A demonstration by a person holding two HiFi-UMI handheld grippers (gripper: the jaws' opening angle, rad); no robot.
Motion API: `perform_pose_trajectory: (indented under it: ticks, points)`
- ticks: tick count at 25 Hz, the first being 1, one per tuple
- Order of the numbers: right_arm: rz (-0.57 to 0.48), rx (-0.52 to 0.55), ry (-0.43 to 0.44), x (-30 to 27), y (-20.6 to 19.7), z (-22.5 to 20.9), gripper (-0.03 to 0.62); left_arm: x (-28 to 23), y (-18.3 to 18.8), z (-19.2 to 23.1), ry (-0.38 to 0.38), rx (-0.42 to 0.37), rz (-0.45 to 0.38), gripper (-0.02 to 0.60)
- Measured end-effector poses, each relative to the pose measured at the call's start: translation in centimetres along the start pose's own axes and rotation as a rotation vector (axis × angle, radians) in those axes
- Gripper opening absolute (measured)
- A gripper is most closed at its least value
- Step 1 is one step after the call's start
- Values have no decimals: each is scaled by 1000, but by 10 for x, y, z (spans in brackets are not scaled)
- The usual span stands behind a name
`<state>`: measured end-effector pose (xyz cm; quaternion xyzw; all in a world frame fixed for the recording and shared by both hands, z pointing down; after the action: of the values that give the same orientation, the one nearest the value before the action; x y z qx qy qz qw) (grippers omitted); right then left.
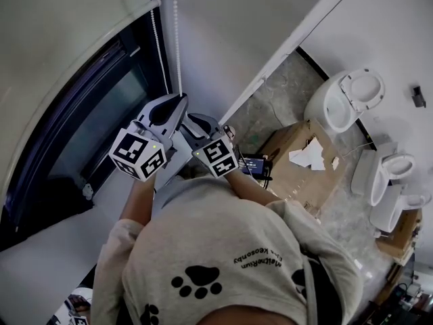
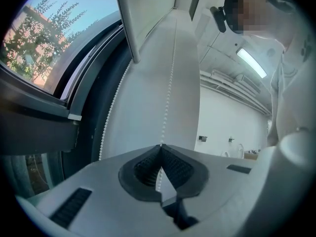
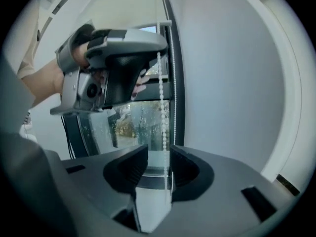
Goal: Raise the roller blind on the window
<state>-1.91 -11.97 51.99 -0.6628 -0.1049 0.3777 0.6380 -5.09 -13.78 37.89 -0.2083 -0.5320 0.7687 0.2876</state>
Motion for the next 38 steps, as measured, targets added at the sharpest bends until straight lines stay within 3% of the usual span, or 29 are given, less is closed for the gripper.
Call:
perform_pose_trajectory:
  ticks: [8, 13, 17, 22, 24, 26, 27, 34, 38]
  points:
    - [-126, 1, -65, 67, 92, -27, 132, -1, -1, 4, 2, -7, -21, 9]
    - [-282, 36, -93, 99, 169, -38, 132, -1, -5, 4, -2, -2, -32, 9]
    - [-386, 74, -101, 108, 229, -46, 126, -2, -1, 1, -5, 1, -35, 9]
    - [-448, 98, -68, 101, 273, -49, 119, -6, -1, -5, -13, 3, -36, 9]
    - [-461, 108, -70, 99, 285, -50, 110, -8, 0, -8, -17, 4, -37, 9]
    - [-460, 110, -82, 99, 290, -52, 28, -9, 0, -9, -18, 5, -41, 9]
    - [-457, 108, -84, 98, 291, -51, 18, -8, -1, -9, -16, 4, -44, 9]
    - [-466, 95, -92, 101, 284, -46, 12, -3, -7, -10, 1, -20, -65, 9]
    - [-444, 83, -97, 95, 271, -45, 11, -4, -20, -4, 3, 24, -62, 9]
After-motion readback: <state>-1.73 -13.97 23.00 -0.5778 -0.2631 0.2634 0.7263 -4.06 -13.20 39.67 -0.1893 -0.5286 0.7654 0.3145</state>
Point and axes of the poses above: the fingertips, and each gripper's own axes: x backward along the fingers, z to its left, y out of its top, the point moved 3 cm from there along x, backward along the fingers, and after that the axes turned 8 degrees about x, right-handed, at the moved point
